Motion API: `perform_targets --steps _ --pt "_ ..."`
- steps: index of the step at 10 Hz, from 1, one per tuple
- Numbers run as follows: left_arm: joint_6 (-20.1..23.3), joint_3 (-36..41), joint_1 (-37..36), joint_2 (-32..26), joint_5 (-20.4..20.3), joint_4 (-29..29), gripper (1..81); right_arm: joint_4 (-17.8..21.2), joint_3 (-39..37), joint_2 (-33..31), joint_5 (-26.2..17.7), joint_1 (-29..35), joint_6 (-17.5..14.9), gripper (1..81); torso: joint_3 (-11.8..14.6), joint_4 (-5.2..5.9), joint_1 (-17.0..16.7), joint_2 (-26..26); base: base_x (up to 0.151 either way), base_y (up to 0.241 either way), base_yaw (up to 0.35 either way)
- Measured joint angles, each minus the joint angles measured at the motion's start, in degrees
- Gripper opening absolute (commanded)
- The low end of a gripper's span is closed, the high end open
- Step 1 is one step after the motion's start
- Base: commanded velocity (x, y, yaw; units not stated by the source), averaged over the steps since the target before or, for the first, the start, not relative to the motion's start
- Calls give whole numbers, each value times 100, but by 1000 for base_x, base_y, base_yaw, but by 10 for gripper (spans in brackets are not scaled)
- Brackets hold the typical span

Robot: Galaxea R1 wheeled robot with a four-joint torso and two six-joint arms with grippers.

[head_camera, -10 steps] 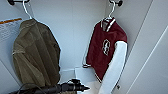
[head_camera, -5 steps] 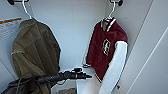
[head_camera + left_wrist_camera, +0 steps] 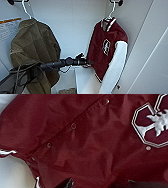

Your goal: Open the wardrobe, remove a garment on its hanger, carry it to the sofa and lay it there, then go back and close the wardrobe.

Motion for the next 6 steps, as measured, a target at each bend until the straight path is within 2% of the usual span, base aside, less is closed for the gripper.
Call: perform_targets --steps 2,6 --pt "-695 0 -385 110 -11 -35 811 62 -2 0 -2 -4 -2 811 0 0 0 0 0 0 0" --pt "-1541 -55 -1136 229 -30 -61 811 210 -11 0 7 -23 -2 811 -2 0 0 2 0 0 0"
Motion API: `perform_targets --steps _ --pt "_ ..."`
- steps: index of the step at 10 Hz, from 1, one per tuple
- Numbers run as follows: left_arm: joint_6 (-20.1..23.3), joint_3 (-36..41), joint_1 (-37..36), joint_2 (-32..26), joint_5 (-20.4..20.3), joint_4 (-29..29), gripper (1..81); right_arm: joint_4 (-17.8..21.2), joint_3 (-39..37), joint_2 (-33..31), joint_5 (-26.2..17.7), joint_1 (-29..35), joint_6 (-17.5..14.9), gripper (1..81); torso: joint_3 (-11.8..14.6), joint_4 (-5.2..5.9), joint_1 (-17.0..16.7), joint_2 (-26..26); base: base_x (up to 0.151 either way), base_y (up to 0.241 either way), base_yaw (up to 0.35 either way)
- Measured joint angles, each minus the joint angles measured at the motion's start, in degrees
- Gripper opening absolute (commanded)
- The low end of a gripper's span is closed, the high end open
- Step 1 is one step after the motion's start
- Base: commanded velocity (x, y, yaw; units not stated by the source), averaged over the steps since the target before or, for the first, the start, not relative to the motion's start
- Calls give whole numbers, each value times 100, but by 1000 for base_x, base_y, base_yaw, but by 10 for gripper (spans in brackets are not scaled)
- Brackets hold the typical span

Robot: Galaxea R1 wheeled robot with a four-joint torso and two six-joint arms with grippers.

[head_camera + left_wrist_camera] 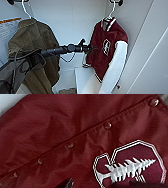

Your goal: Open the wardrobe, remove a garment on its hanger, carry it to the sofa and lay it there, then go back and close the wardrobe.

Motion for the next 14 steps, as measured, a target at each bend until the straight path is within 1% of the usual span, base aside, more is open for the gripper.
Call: perform_targets --steps 2,4,7,9,12,14 --pt "-271 -149 -295 105 9 -5 811 11 0 0 6 1 0 811 0 0 0 0 0 0 0" --pt "-417 -286 -679 176 5 -71 811 11 0 0 6 4 2 811 -2 0 2 2 0 0 0" --pt "-461 -529 -1106 295 9 -322 811 13 0 0 17 1 0 811 -2 0 5 4 0 0 0" --pt "-485 -647 -1370 411 16 -608 811 11 0 0 17 1 2 811 -5 0 5 6 0 0 0" --pt "-568 -965 -1751 575 0 -1345 811 13 0 0 17 1 0 811 -5 0 7 6 0 0 0" --pt "-592 -1229 -1883 697 -63 -1565 811 46 0 2 17 4 0 811 -5 0 7 6 0 0 0"
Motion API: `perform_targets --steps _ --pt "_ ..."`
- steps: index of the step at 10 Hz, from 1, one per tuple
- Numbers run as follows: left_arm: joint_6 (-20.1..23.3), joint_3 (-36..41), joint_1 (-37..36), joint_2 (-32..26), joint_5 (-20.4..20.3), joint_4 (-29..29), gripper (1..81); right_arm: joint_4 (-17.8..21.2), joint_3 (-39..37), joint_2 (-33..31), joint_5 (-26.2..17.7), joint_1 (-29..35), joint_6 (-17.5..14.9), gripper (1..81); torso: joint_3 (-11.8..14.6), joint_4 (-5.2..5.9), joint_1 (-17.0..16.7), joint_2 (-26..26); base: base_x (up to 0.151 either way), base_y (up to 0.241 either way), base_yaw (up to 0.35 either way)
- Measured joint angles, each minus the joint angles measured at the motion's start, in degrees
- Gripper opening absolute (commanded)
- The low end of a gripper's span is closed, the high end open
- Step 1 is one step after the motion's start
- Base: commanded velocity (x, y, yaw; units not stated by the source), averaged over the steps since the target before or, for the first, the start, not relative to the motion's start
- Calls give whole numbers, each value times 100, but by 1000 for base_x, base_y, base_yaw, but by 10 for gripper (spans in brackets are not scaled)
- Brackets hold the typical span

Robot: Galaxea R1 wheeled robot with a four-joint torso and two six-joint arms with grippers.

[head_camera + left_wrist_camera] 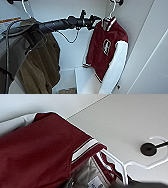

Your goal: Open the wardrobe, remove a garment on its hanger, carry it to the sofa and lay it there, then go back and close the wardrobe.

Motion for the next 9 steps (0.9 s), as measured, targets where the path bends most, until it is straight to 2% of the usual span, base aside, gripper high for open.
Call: perform_targets --steps 3,4,5,7,8,9 --pt "-30 -243 -143 284 -61 -157 811 16 0 0 0 0 2 811 0 -2 0 0 0 0 0" --pt "-37 -243 -228 294 -68 -173 811 17 2 0 11 2 2 811 0 -42 0 0 0 0 0" --pt "-37 -246 -260 245 -107 -179 811 20 2 0 22 0 2 811 0 -155 0 0 0 0 0" --pt "-37 -273 -221 201 -124 -182 811 22 2 0 20 -15 2 811 0 -460 2 2 0 0 0" --pt "-45 -257 -218 230 -129 -184 811 24 2 0 17 -39 2 811 0 -540 2 2 0 0 0" --pt "-105 -246 -221 261 -149 -188 811 24 2 2 17 -69 2 811 0 -549 2 2 0 0 0"
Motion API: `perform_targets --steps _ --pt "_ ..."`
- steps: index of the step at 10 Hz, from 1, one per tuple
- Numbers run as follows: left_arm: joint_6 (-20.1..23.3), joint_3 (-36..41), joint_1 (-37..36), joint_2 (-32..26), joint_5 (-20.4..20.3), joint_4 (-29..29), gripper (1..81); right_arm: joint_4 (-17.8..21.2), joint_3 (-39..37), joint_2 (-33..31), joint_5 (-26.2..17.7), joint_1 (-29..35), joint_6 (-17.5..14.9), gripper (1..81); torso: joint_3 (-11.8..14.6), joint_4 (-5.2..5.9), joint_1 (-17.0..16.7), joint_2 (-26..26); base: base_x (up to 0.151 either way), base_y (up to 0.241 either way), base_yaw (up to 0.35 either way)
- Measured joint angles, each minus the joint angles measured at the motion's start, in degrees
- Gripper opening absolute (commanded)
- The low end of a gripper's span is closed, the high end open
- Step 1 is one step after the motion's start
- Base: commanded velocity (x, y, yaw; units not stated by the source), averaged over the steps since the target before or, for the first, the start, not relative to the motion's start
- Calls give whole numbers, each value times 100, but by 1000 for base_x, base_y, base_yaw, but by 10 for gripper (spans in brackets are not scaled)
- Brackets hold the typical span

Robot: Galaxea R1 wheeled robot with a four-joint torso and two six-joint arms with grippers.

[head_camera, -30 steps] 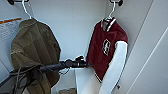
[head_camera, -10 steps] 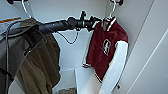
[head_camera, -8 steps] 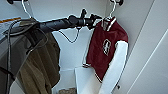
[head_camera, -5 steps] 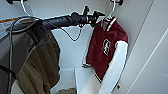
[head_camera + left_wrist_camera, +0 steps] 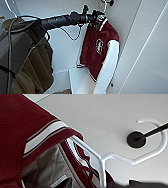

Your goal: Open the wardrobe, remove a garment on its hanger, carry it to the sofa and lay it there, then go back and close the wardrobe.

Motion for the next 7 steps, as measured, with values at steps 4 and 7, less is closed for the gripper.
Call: perform_targets --steps 4,7 --pt "-168 -134 17 34 -461 -6 811 4 2 28 11 -9 -2 811 -2 13 0 0 0 0 0" --pt "-185 -389 135 232 -538 -6 811 4 2 45 13 -6 -2 811 -2 13 0 0 0 0 0"
